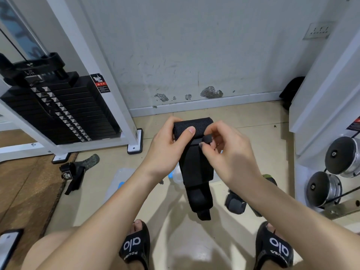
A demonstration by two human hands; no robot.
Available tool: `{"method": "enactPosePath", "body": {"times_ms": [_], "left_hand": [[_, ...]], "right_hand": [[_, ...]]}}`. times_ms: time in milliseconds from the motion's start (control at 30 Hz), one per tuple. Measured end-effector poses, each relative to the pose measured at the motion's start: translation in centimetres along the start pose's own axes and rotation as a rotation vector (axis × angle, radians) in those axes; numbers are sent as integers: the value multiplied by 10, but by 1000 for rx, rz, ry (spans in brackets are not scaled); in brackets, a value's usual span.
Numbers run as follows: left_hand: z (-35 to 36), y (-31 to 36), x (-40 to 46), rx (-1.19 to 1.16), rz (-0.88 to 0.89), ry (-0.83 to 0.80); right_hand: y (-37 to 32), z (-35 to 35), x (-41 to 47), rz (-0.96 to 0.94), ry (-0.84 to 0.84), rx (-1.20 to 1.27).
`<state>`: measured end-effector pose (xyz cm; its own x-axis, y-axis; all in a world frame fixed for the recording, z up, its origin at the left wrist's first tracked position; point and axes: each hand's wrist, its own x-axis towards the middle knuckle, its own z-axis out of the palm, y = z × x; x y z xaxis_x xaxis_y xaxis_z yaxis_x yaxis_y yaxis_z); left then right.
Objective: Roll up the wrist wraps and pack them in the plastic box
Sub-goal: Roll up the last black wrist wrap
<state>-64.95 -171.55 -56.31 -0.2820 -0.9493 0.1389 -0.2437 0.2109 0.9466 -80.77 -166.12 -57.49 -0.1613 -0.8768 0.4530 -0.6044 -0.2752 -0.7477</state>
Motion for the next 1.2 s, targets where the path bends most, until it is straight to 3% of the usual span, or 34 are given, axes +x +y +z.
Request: {"method": "enactPosePath", "body": {"times_ms": [167,333,500,700,967,1200], "left_hand": [[-1,-1,2,-25,-9,9],[-2,0,2,-58,-9,-13],[-4,1,2,-84,23,-24],[-4,2,2,-108,30,-47],[-3,1,-1,-107,53,-89],[-8,1,0,-67,100,-142]], "right_hand": [[6,8,-5,-130,72,-134],[10,9,-4,-254,8,-149],[7,10,-4,-231,60,-47],[-1,6,-1,-48,63,125],[5,6,-2,-143,77,14],[0,0,1,-49,79,29]]}}
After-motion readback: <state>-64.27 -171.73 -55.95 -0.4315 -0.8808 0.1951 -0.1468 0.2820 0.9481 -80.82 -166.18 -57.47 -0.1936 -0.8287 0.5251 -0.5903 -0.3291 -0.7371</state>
